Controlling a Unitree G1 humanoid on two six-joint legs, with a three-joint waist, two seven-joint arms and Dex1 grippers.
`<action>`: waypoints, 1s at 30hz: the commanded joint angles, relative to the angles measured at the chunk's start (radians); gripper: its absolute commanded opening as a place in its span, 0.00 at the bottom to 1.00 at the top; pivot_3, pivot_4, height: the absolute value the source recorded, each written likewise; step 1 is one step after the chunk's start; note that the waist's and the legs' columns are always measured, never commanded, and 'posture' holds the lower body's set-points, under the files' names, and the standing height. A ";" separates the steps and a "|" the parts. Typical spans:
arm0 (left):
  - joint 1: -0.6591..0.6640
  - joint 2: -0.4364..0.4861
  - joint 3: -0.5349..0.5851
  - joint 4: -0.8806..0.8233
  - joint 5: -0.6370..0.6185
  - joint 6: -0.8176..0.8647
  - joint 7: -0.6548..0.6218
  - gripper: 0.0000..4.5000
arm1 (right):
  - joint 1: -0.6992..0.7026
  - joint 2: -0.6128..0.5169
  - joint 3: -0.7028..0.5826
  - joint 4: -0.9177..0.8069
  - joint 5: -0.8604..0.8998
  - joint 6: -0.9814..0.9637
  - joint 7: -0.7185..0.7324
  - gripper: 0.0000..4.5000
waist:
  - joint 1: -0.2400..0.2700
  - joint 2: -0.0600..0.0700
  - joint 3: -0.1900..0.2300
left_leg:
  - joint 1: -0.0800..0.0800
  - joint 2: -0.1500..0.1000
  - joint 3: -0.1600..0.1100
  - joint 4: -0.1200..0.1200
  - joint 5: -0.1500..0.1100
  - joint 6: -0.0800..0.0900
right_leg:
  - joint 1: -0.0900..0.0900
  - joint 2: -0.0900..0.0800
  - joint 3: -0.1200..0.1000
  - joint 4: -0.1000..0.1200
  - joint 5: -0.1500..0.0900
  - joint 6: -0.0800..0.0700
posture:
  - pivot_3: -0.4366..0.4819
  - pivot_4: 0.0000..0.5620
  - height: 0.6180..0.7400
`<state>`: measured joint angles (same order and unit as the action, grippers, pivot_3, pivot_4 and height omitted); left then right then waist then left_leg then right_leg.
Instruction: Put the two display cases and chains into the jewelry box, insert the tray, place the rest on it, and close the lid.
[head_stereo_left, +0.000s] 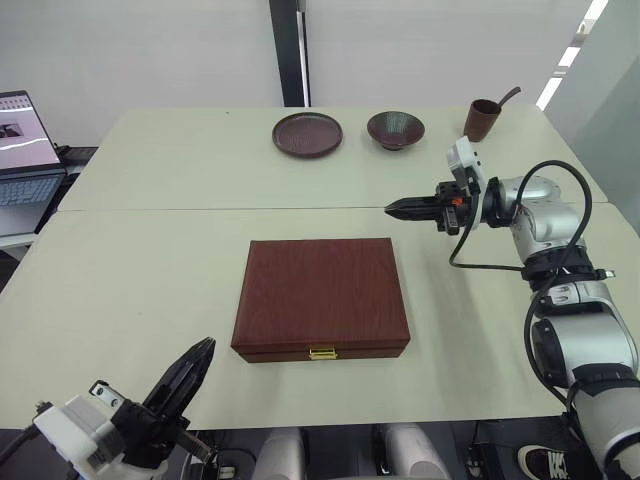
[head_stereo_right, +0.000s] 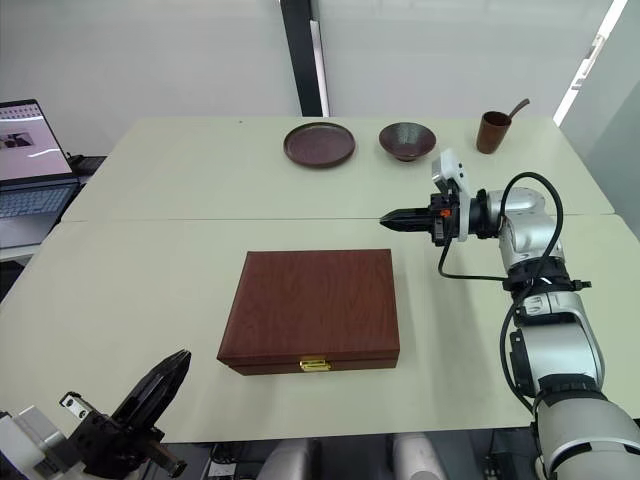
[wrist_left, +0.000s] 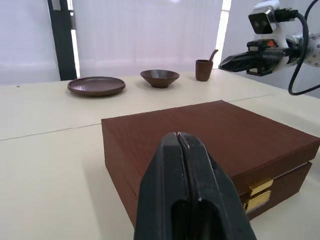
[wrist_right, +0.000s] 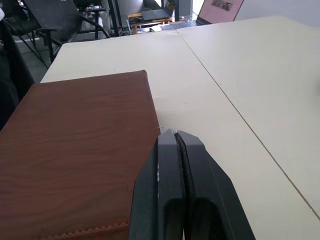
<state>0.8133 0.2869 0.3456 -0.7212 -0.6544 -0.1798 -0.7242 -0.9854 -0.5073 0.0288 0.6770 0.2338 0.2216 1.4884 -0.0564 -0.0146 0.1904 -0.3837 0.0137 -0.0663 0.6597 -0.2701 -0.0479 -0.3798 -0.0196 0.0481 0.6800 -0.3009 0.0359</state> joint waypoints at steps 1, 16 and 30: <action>-0.061 0.080 0.083 -0.003 -0.079 0.094 0.074 0.00 | 0.062 -0.057 -0.054 -0.020 0.008 -0.037 -0.056 0.04 | 0.009 0.000 0.000 | 0.000 0.000 -0.002 0.000 0.000 0.000 | 0.000 0.000 -0.001 0.000 0.000 0.000 | 0.48 0.27 1.00; -0.591 0.396 0.161 0.556 -0.017 0.356 0.030 0.27 | 0.540 -0.232 -0.239 -0.244 0.064 -0.055 -0.268 0.96 | 0.023 0.001 0.001 | 0.001 0.000 -0.005 0.000 0.000 0.000 | 0.002 0.001 -0.004 0.002 0.000 0.000 | 0.48 0.27 1.00; -0.862 0.536 0.063 0.968 0.154 0.336 -0.218 0.99 | 0.720 -0.291 -0.309 -0.277 0.100 -0.071 -0.297 1.00 | 0.017 0.001 0.001 | 0.001 -0.001 -0.002 0.000 0.000 0.000 | 0.002 0.000 -0.002 0.001 0.001 0.001 | 0.48 0.27 1.00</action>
<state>-0.0353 0.7927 0.3979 0.2432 -0.5047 0.1547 -0.9208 -0.2605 -0.7688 -0.2446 0.4374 0.3089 0.1606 1.1960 -0.0389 -0.0134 0.1910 -0.3826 0.0133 -0.0690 0.6598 -0.2700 -0.0480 -0.3781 -0.0196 0.0455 0.6813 -0.3002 0.0367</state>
